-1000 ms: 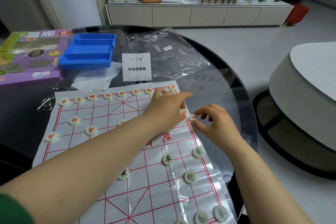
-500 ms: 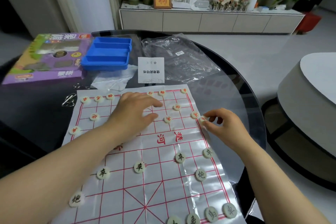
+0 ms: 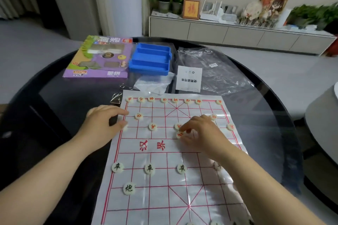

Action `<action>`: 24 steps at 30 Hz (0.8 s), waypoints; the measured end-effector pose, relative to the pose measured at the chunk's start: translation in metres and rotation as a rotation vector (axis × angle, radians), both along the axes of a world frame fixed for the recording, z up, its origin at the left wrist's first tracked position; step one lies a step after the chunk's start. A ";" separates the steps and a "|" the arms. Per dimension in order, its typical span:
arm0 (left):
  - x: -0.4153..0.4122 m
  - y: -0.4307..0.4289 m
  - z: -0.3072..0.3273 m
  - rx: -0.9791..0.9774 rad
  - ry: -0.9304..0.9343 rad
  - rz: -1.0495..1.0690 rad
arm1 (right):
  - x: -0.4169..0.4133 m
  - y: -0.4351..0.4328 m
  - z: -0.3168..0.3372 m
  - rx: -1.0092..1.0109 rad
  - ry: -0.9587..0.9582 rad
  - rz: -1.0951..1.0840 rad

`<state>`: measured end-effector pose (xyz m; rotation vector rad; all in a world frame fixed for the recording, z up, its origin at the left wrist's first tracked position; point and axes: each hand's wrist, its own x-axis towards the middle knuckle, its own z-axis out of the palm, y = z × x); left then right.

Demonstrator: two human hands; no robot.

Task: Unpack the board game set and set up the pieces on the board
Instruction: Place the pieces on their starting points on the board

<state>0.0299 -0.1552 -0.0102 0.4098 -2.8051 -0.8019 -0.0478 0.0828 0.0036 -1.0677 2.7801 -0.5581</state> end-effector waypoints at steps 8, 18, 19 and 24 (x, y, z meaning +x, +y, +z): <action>-0.029 -0.005 -0.001 0.058 -0.103 -0.067 | 0.008 -0.031 -0.009 0.052 0.032 0.098; -0.032 0.000 -0.008 0.461 0.056 0.009 | 0.018 -0.034 -0.007 -0.007 0.092 -0.050; -0.031 -0.001 -0.010 0.462 0.068 0.025 | 0.019 -0.038 -0.008 0.027 0.098 -0.066; -0.031 -0.003 -0.013 0.453 0.115 0.073 | 0.018 -0.043 -0.012 0.095 0.108 -0.099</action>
